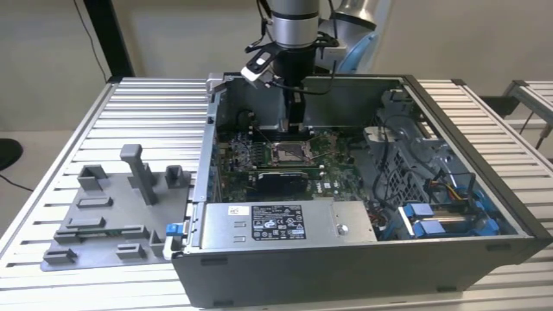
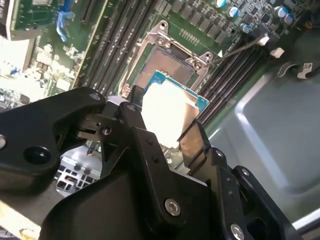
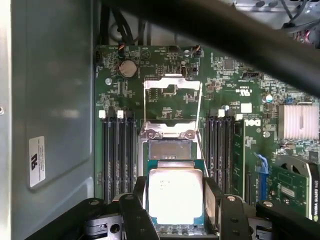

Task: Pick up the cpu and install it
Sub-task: 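Close the cpu cover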

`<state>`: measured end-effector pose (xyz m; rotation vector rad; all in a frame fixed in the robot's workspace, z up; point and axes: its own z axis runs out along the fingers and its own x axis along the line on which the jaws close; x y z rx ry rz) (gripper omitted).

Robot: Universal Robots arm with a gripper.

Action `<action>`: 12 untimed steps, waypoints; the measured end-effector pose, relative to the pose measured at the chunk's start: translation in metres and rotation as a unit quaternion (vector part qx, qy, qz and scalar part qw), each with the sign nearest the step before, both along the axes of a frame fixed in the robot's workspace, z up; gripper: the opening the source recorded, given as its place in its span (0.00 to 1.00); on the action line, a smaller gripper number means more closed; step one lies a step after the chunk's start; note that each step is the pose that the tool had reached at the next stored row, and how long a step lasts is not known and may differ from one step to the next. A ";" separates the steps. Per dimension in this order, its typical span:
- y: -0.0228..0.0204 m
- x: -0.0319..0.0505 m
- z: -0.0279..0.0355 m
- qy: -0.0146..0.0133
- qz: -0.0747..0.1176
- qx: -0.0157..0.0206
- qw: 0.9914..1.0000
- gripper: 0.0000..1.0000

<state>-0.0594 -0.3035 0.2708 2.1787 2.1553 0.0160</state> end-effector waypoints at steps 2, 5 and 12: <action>0.0018 0.0000 -0.0037 0.000 0.000 0.000 1.000 0.00; 0.0032 0.0001 -0.0092 0.000 0.000 0.000 1.000 0.00; 0.0034 0.0000 -0.0219 0.000 0.001 0.000 1.000 0.00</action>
